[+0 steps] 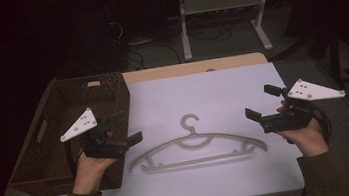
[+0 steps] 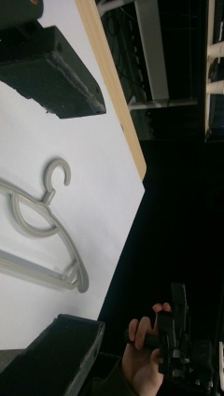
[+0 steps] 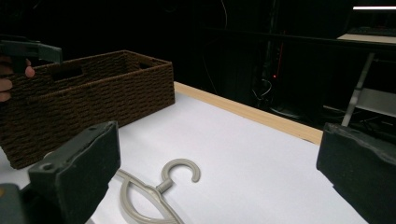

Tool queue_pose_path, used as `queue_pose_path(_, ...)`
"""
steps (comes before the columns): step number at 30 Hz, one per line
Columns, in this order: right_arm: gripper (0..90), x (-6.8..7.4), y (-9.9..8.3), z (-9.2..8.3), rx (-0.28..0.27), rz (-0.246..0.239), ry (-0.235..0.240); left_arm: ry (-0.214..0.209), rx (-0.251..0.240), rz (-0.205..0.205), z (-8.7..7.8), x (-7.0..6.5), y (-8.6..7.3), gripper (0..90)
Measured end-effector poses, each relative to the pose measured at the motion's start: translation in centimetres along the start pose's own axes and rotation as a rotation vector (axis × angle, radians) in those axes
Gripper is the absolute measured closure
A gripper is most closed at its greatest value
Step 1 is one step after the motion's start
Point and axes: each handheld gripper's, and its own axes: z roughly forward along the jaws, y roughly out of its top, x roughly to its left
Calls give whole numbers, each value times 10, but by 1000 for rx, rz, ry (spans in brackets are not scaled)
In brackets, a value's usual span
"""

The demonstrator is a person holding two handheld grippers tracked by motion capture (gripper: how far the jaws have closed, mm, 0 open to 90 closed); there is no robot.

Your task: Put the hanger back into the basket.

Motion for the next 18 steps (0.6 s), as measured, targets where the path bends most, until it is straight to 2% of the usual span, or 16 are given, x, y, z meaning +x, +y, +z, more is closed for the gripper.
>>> queue_pose_path(9, 0, 2, -1, 1, 37, -7, 3, -6, 73, 29, 12, -10, 1, 0)
queue_pose_path(12, 0, 4, -2, 4, 74, -11, 9, -22, 109, 43, 19, -16, 0, 0)
queue_pose_path(15, 0, 5, -3, 6, 95, -18, 13, -32, 120, 46, 23, -19, 0, 0)
queue_pose_path(18, 5, 7, -6, 12, 143, -24, 20, -53, 139, 43, 30, -23, -4, 0)
